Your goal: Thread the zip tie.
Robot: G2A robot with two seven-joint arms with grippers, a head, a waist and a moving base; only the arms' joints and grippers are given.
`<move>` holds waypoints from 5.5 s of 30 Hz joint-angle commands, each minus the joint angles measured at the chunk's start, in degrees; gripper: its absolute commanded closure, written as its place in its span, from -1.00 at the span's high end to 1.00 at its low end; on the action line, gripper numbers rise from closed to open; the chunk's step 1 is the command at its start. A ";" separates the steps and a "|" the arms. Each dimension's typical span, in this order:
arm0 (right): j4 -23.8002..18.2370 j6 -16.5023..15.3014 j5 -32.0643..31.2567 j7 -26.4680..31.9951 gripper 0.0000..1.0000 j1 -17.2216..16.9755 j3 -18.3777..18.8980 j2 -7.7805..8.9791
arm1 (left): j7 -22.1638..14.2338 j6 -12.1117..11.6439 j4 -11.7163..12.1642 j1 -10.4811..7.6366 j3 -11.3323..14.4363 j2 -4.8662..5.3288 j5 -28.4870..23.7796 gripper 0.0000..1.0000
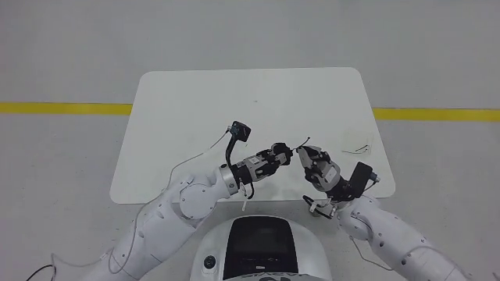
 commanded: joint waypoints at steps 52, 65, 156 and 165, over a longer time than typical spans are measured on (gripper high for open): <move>0.54 0.00 -1.02 -3.52 -1.00 0.29 -0.94 0.39 | 0.00 0.00 0.00 0.00 0.00 0.00 0.00 -1.00; 0.77 0.00 -1.10 -3.82 -1.00 0.64 -1.09 0.33 | 0.00 0.00 0.00 0.00 0.00 0.00 0.00 -1.00; 2.20 0.00 -1.65 -4.14 -1.00 2.24 -3.11 -0.12 | 0.00 0.00 0.00 0.00 0.00 0.00 0.00 -1.00; 2.26 0.00 -1.35 -4.47 -1.00 2.61 -3.70 0.21 | 0.00 0.00 0.00 0.00 0.00 0.00 0.00 -1.00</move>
